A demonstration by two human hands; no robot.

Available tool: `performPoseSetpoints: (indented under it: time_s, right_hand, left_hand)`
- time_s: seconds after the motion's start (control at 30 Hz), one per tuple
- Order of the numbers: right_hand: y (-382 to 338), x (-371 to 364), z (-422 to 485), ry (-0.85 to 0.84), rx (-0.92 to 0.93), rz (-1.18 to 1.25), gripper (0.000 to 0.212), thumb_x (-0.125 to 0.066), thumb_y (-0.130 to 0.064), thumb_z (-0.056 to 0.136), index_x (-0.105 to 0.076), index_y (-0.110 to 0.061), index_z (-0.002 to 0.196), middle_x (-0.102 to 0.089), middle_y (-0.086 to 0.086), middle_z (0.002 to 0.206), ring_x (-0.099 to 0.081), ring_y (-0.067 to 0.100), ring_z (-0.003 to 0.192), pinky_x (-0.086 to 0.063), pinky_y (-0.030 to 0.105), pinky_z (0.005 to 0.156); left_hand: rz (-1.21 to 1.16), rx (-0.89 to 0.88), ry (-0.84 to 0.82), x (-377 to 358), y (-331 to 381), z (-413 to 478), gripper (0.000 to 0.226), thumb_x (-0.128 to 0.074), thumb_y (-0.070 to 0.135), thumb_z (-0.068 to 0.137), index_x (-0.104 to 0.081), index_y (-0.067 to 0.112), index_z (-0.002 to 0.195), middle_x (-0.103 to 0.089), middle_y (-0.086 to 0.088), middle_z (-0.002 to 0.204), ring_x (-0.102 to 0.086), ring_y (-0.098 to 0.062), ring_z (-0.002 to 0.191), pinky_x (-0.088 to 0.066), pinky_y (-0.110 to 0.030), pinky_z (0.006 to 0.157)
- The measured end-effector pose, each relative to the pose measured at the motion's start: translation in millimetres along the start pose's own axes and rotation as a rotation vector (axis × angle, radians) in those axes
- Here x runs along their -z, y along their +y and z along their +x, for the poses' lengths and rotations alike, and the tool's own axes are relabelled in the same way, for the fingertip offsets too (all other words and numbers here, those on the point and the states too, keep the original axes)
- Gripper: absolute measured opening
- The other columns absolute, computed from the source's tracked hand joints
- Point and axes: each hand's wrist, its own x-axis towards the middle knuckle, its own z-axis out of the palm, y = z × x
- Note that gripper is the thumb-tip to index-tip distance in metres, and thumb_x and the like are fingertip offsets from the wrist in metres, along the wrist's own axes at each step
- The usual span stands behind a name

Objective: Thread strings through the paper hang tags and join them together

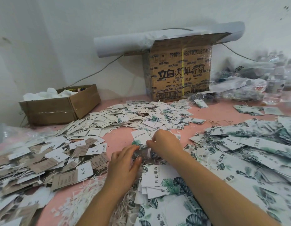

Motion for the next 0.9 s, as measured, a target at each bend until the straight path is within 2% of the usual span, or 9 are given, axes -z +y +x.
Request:
performPoseSetpoints:
  time_s: [0.17, 0.23, 0.3, 0.37, 0.4, 0.5, 0.57, 0.7, 0.9]
  right_hand:
    - [-6.0, 4.5, -1.2, 0.039, 0.021, -0.039, 0.039, -0.053, -0.023, 0.088, -0.033, -0.014, 0.057, -0.039, 0.001, 0.058, -0.039, 0.019, 0.053, -0.028, 0.025, 0.047]
    - [-7.4, 5.5, -1.5, 0.065, 0.029, -0.006, 0.032, -0.054, -0.024, 0.088, -0.044, -0.011, 0.06, -0.046, 0.002, 0.06, -0.046, 0.022, 0.057, -0.035, 0.026, 0.048]
    - [-8.6, 7.6, -2.4, 0.083, 0.028, 0.058, 0.023, -0.056, -0.024, 0.087, -0.063, -0.004, 0.079, -0.065, 0.008, 0.075, -0.062, 0.027, 0.072, -0.051, 0.033, 0.06]
    - [-7.1, 8.3, -2.3, 0.103, 0.024, 0.12, 0.026, -0.057, -0.024, 0.087, -0.068, -0.001, 0.094, -0.07, 0.012, 0.088, -0.066, 0.028, 0.079, -0.055, 0.037, 0.071]
    - [-6.0, 8.4, -2.1, 0.102, 0.023, 0.134, 0.027, -0.057, -0.024, 0.087, -0.068, -0.001, 0.094, -0.07, 0.012, 0.087, -0.066, 0.027, 0.076, -0.055, 0.037, 0.071]
    - [-4.6, 7.7, -1.7, 0.05, 0.005, 0.104, 0.024, -0.056, -0.024, 0.087, -0.063, -0.003, 0.076, -0.058, 0.008, 0.063, -0.051, 0.025, 0.06, -0.046, 0.031, 0.058]
    - [-6.1, 6.9, -1.8, 0.013, -0.01, 0.065, 0.031, -0.055, -0.022, 0.086, -0.044, -0.01, 0.06, -0.041, 0.002, 0.056, -0.043, 0.024, 0.058, -0.034, 0.027, 0.051]
    - [-7.6, 7.0, -2.5, -0.052, -0.016, 0.005, 0.035, -0.052, -0.02, 0.087, -0.031, -0.014, 0.06, -0.038, 0.001, 0.06, -0.038, 0.019, 0.055, -0.026, 0.025, 0.047]
    - [-7.6, 6.4, -2.2, -0.109, 0.041, -0.048, 0.037, -0.06, -0.029, 0.087, -0.036, -0.013, 0.063, -0.042, 0.001, 0.064, -0.047, 0.024, 0.068, -0.03, 0.027, 0.048]
  left_hand:
    - [0.001, 0.003, -0.004, 0.6, 1.7, -0.9, 0.047, -0.039, 0.042, 0.096, -0.032, 0.035, 0.142, -0.033, 0.021, 0.144, -0.022, -0.006, 0.126, -0.028, -0.03, 0.105]
    - [-0.005, 0.003, -0.004, 0.7, 2.0, -1.1, 0.047, -0.039, 0.041, 0.096, -0.032, 0.034, 0.142, -0.034, 0.02, 0.144, -0.022, -0.007, 0.126, -0.027, -0.031, 0.106]
    - [-0.01, -0.001, 0.001, 0.7, 2.2, -0.9, 0.046, -0.04, 0.04, 0.097, -0.032, 0.034, 0.142, -0.034, 0.02, 0.144, -0.022, -0.006, 0.125, -0.027, -0.03, 0.105]
    - [-0.005, -0.009, 0.006, 0.7, 2.2, -0.9, 0.045, -0.04, 0.039, 0.097, -0.033, 0.034, 0.141, -0.035, 0.019, 0.144, -0.023, -0.006, 0.124, -0.027, -0.029, 0.104]
    - [0.003, -0.014, 0.008, 0.6, 2.3, -0.7, 0.044, -0.04, 0.039, 0.097, -0.033, 0.034, 0.141, -0.035, 0.019, 0.144, -0.024, -0.007, 0.123, -0.027, -0.029, 0.103]
    - [0.019, -0.029, 0.013, -0.2, 1.4, -0.3, 0.043, -0.039, 0.039, 0.097, -0.034, 0.035, 0.14, -0.034, 0.02, 0.143, -0.024, -0.006, 0.12, -0.027, -0.027, 0.1]
    - [0.019, -0.03, 0.014, -0.6, 0.4, -0.5, 0.044, -0.039, 0.04, 0.097, -0.033, 0.035, 0.14, -0.034, 0.02, 0.143, -0.023, -0.005, 0.119, -0.027, -0.026, 0.1]
    - [0.02, -0.038, 0.022, -1.4, -0.5, -0.4, 0.044, -0.039, 0.04, 0.097, -0.034, 0.036, 0.14, -0.034, 0.021, 0.143, -0.02, -0.001, 0.113, -0.027, -0.026, 0.099]
    - [0.024, -0.052, 0.033, -1.7, -0.7, -0.3, 0.043, -0.04, 0.039, 0.097, -0.035, 0.035, 0.14, -0.035, 0.02, 0.142, -0.019, 0.0, 0.11, -0.026, -0.025, 0.097]
